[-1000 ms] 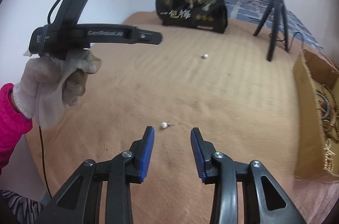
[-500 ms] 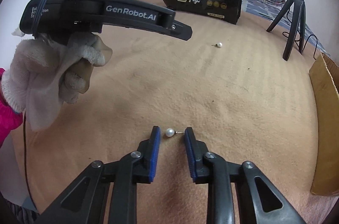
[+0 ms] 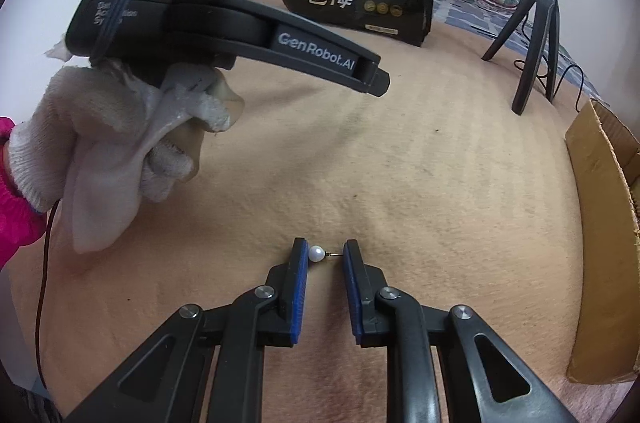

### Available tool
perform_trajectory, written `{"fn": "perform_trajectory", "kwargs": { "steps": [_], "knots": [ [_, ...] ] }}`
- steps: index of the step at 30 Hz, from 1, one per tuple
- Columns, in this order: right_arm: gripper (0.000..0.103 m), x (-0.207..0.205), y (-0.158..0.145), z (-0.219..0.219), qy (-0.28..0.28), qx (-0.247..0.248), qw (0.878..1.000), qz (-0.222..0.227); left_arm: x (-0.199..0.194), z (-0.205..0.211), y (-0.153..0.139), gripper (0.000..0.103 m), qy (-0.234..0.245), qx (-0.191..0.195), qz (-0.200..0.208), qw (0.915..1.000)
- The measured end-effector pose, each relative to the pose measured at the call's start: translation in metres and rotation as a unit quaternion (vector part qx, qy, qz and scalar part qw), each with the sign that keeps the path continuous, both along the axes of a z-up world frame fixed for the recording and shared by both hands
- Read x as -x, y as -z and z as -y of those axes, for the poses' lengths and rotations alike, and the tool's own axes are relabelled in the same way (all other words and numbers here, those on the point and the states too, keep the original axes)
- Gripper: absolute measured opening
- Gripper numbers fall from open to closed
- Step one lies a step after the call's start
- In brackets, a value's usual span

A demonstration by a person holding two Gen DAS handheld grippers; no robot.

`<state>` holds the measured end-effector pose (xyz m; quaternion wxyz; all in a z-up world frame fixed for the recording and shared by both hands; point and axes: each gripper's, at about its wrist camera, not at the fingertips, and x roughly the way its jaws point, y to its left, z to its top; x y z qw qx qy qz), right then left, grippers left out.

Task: Organize jewelry
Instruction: 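Close the left tool on one pearl earring while the right tool grasps the other, then carry the pearl earring in the left tool while the right tool carries its earring to the box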

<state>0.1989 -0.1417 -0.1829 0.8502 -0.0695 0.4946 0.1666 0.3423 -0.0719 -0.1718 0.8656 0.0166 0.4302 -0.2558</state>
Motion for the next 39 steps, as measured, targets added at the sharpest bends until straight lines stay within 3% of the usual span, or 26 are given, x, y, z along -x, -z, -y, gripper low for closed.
{"fn": "perform_trajectory", "kwargs": {
  "steps": [4, 7, 17, 22, 28, 39],
  "knots": [
    [0.016, -0.002, 0.000, 0.007, 0.006, -0.001, 1.000, 0.000, -0.009, 0.007, 0.006, 0.044, 0.001, -0.004, -0.003, 1.0000],
    [0.016, -0.004, 0.000, 0.010, 0.008, -0.001, 1.000, 0.000, -0.013, 0.010, 0.011, 0.035, 0.002, -0.004, -0.009, 0.9999],
    [0.016, -0.004, -0.001, 0.013, 0.010, -0.002, 1.000, 0.000, -0.018, 0.018, 0.018, 0.033, 0.006, -0.019, -0.010, 0.9997],
    [0.016, -0.006, -0.001, 0.013, 0.015, 0.002, 1.000, -0.001, -0.019, 0.017, 0.020, 0.025, -0.001, -0.025, -0.009, 0.9996],
    [0.016, -0.005, -0.002, 0.015, 0.022, -0.001, 1.000, -0.002, -0.019, 0.015, 0.021, 0.008, -0.006, -0.023, -0.008, 0.9997],
    [0.016, -0.004, -0.004, 0.021, 0.035, -0.009, 0.999, 0.001, -0.013, 0.010, 0.014, 0.002, -0.012, -0.020, 0.002, 0.9997]
  ]
}}
